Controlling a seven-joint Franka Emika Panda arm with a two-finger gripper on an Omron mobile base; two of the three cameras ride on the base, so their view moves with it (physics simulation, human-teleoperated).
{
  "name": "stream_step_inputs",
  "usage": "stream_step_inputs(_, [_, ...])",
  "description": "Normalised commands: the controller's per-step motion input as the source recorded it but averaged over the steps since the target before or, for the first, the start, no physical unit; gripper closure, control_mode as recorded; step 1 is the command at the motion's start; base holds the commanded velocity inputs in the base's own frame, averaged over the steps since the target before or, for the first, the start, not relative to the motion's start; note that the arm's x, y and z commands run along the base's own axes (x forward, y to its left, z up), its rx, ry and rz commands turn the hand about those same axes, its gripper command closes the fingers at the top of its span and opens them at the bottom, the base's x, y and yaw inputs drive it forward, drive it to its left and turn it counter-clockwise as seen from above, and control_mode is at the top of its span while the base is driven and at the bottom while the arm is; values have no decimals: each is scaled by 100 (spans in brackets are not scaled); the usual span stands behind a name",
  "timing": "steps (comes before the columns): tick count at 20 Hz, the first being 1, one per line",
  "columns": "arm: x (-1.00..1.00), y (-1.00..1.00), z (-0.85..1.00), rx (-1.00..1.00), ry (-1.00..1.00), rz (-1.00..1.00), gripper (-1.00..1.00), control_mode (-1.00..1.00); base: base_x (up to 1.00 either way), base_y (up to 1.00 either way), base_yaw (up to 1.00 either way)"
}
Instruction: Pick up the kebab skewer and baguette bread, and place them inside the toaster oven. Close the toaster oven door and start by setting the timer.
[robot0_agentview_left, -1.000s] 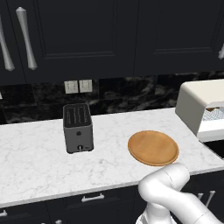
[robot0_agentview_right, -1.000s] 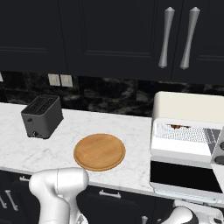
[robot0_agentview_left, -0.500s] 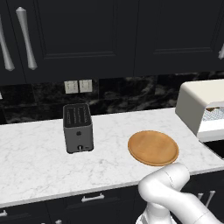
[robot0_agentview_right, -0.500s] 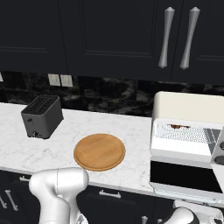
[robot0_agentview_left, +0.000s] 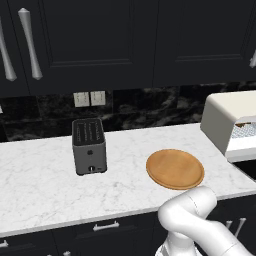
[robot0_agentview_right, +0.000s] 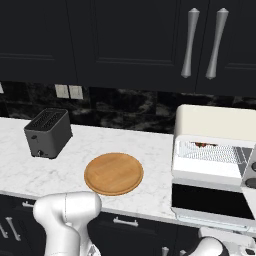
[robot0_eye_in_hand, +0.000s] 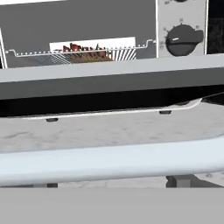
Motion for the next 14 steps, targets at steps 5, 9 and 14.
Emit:
stream_step_inputs(5, [3, 0, 42, 0, -3, 0, -100, -100, 0, 0, 0])
stream_step_inputs(9, [9, 0, 40, 0, -3, 0, -100, -100, 0, 0, 0])
stream_step_inputs(14, [13, 0, 47, 0, -7, 0, -100, -100, 0, 0, 0])
